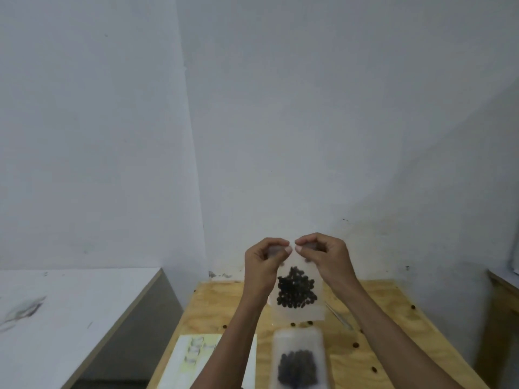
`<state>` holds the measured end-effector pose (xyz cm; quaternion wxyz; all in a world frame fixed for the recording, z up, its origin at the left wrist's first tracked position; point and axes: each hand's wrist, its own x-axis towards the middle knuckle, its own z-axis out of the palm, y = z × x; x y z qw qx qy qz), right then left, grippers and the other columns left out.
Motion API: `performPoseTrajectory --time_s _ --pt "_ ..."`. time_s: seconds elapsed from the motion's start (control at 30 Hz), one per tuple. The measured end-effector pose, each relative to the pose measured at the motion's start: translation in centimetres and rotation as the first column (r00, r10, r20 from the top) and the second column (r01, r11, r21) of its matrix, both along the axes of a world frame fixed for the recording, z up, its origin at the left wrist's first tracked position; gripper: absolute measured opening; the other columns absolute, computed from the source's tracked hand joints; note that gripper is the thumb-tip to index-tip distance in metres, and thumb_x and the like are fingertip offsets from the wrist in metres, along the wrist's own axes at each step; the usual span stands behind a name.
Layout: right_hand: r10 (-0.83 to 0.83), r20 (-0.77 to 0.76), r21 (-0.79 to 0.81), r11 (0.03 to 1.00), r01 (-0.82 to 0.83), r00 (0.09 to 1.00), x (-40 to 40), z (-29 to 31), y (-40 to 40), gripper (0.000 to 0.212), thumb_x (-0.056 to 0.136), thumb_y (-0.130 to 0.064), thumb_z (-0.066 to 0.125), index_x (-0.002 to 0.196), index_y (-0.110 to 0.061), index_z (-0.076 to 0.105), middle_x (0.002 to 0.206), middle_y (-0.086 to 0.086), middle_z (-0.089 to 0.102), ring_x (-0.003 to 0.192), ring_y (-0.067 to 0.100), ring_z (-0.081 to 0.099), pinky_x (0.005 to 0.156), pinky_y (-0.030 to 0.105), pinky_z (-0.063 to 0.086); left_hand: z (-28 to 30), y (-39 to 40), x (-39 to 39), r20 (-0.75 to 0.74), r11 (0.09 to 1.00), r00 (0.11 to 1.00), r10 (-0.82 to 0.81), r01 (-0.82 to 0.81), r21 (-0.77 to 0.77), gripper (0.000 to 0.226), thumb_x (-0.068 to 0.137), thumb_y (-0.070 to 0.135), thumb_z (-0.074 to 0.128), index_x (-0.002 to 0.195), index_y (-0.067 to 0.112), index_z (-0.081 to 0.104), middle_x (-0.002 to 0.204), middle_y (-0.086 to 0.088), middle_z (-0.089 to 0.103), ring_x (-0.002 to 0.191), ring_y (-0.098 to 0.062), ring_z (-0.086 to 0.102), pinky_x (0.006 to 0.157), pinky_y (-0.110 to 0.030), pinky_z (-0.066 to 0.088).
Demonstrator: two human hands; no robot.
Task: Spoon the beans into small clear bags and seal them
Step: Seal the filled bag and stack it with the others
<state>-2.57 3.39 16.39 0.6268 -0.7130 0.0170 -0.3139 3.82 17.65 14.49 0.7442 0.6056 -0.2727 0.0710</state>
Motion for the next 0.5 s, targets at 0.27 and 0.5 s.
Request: performPoseTrajectory --time_s 0.27,0.5 --pt "0.024 -0.012 0.005 1.000 -0.024 1.000 -0.9 1.4 0.5 0.011 0.079 -0.002 0.083 0.084 -0.012 0.083 0.078 0.004 0.079 0.072 0.014 0.073 0.072 0.024 0.060 1.5 1.7 -0.7 -0.029 1.000 1.000 -0.009 0.009 -0.010 0.009 0.078 -0.002 0.083 0.084 0.003 0.081 0.083 -0.013 0.078 0.079 -0.020 0.073 0.078 -0.031 0.059" --pt "0.246 -0.075 0.064 0.968 -0.242 0.966 -1.9 2.1 -0.5 0.022 0.089 0.010 0.067 0.103 -0.002 0.078 0.094 0.014 0.080 0.090 0.024 0.078 0.076 0.023 0.062 2.3 3.9 0.1 -0.056 0.984 0.986 -0.158 0.162 0.074 0.018 0.087 -0.004 0.072 0.100 0.006 0.081 0.096 -0.015 0.079 0.091 -0.025 0.076 0.082 -0.031 0.060"
